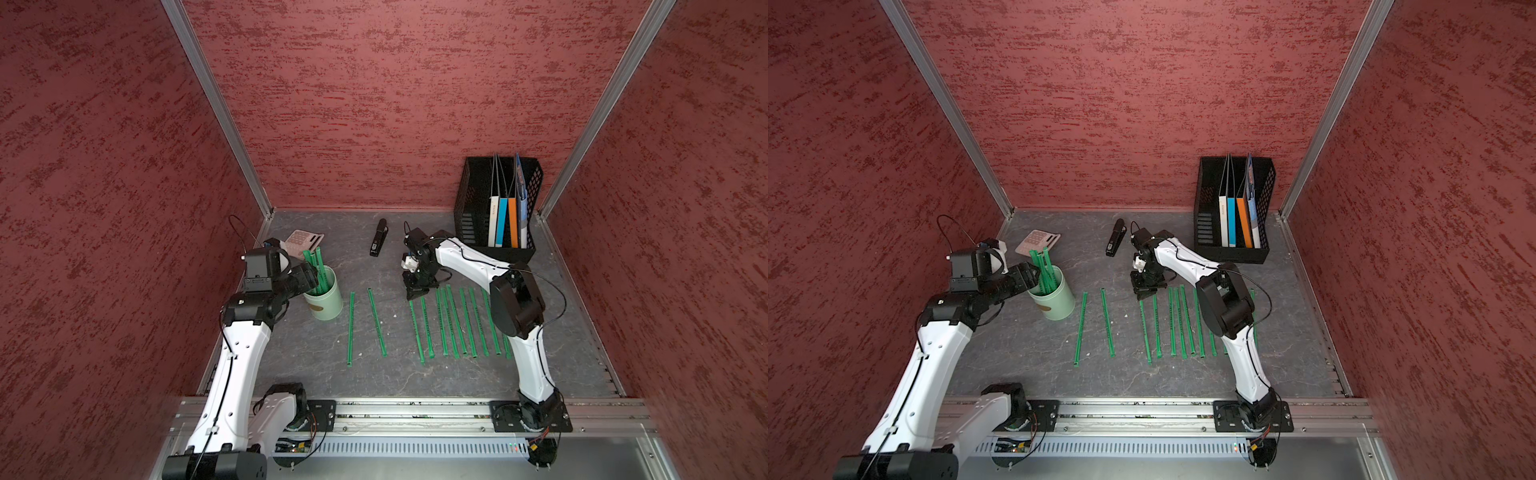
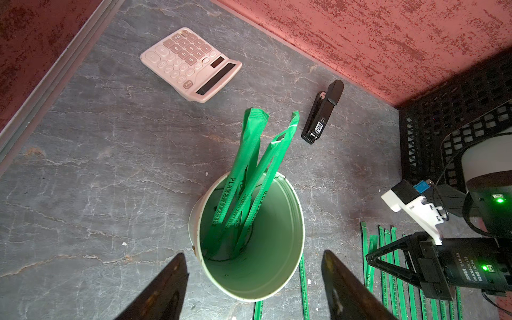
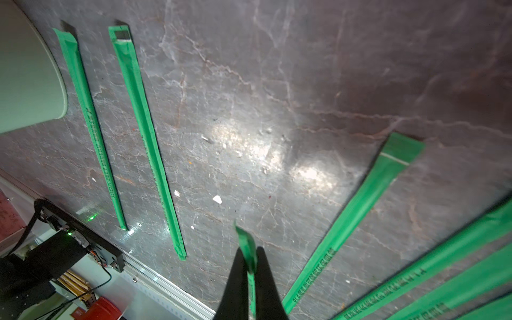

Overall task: Take the straws out of the storage container
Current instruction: Place the straw at the center of the board, then pick up the straw from the container.

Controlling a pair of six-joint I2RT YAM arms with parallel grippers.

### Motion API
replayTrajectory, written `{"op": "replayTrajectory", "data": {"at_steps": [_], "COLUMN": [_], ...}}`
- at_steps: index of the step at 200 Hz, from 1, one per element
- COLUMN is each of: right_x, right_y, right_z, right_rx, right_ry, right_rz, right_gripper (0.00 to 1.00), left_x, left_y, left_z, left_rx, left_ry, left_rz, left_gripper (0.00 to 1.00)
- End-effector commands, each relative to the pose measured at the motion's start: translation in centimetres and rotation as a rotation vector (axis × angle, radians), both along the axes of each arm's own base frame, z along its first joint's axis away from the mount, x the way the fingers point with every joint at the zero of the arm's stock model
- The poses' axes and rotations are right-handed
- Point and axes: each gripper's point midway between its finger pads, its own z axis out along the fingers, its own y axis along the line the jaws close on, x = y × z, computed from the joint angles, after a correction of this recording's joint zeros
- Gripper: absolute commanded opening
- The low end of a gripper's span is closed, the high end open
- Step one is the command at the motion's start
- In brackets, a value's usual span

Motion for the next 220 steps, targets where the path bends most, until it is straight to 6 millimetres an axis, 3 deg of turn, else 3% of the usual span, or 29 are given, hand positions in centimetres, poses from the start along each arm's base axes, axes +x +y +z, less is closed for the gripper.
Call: {"op": "replayTrajectory", "data": {"at_steps": [1, 47, 118, 134, 145, 169, 181, 195, 220], "right_x": [1.5, 1.6, 2.1, 2.4, 2.8, 2.5, 2.4, 2.5, 2.8], "right_y": [-0.5, -1.1, -1.7, -0.9, 0.4, 5.2, 7.4, 9.8, 13.7], "right_z": [-0.8, -1.7, -0.7, 1.3, 3.8, 10.5, 12.9, 14.8, 16.5], "right_rx": [-0.011, -0.030, -0.037, 0.020, 0.089, 0.266, 0.336, 0.397, 0.499], "right_ry": [-0.021, -0.002, -0.029, -0.086, -0.169, -0.419, -0.480, -0.549, -0.629], "right_rz": [-0.048, -0.068, -0.092, -0.084, -0.051, 0.086, 0.122, 0.155, 0.219], "right_gripper": [0.05, 0.09, 0.18, 0.20, 0.21, 0.27, 0.28, 0.30, 0.34], "left_x": [-0.1, -0.2, -0.3, -0.3, -0.2, 0.1, 0.2, 0.3, 0.4], "left_y": [0.1, 0.2, 0.2, 0.3, 0.4, 0.1, 0.0, -0.2, -0.1], "left_z": [-0.2, -0.3, -0.3, -0.3, -0.2, -0.2, -0.1, 0.0, -0.3], "left_rx": [0.004, 0.012, 0.012, 0.016, 0.019, -0.008, -0.030, -0.049, -0.055], "left_ry": [0.000, 0.002, 0.003, 0.003, 0.002, -0.004, -0.007, -0.017, -0.005], "left_rz": [-0.006, -0.003, -0.007, -0.005, -0.004, -0.014, -0.017, -0.019, -0.014], "left_gripper": [0.76, 0.76, 0.77, 0.77, 0.77, 0.78, 0.78, 0.78, 0.78]}}
